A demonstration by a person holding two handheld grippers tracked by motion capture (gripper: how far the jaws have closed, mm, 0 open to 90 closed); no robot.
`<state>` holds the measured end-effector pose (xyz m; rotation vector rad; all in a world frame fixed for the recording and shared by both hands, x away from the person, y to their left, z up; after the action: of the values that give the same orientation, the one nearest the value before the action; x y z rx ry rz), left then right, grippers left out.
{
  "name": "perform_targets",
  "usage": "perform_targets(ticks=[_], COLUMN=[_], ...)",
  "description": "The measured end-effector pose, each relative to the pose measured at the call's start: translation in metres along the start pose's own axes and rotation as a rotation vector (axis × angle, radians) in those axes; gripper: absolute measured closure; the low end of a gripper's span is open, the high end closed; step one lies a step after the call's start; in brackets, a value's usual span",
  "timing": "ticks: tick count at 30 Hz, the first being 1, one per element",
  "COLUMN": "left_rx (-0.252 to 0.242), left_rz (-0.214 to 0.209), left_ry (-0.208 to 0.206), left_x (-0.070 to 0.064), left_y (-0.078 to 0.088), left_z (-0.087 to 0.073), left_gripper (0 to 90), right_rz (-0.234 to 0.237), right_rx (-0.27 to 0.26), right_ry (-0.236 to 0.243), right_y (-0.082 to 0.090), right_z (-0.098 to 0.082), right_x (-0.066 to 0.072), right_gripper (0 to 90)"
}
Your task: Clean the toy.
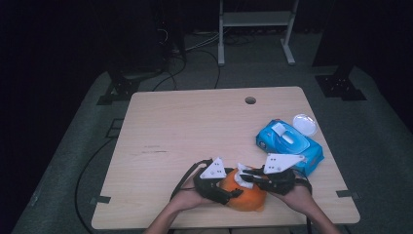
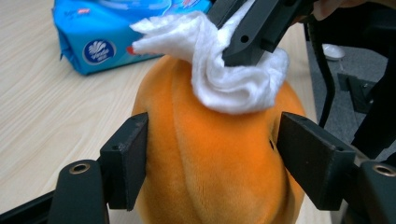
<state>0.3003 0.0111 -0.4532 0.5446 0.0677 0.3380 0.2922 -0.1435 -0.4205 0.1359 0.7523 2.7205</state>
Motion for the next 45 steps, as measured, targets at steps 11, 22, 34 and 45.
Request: perform_targets(ticks=[11,22,34,45], left_rx=[0.018,0.038,0.026,0.051], left_rz=[-0.026,-0.028,-0.088,-0.125], left_ry=[0.021,0.021,0.121,0.197], left_x=[0.011,0.011,0.014,0.020], left_y=[0.009,0.009,0.009,-0.003], left_z=[-0.017,-0.018,-0.009,-0.002], left_gripper=[28.8,28.6,14.0,36.7], right_rz=[-0.059,-0.022,-0.032,-0.021], right_rx=[0.002,-0.010,-0.017,-0.027], right_ry=[-0.087,-0.057,-0.101,-0.066], right_y=[0.031,0.014,0.020,0.021], right_z=[-0.037,-0.020,-0.031,-0.023], right_x=[-0.013,-0.011,-0.015,-0.011], right_gripper=[83.6,83.6,83.6,83.7])
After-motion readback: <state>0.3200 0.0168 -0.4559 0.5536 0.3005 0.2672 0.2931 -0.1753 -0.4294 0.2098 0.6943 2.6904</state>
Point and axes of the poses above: each handheld gripper's, and its own axes: y roughly backward along the jaws, z roughly out of its top, x roughly to its left, the point moved 5 cm from there along -y, roughly forward along the jaws, and after that the axes turned 5 degrees about z, right-handed, at the moved point
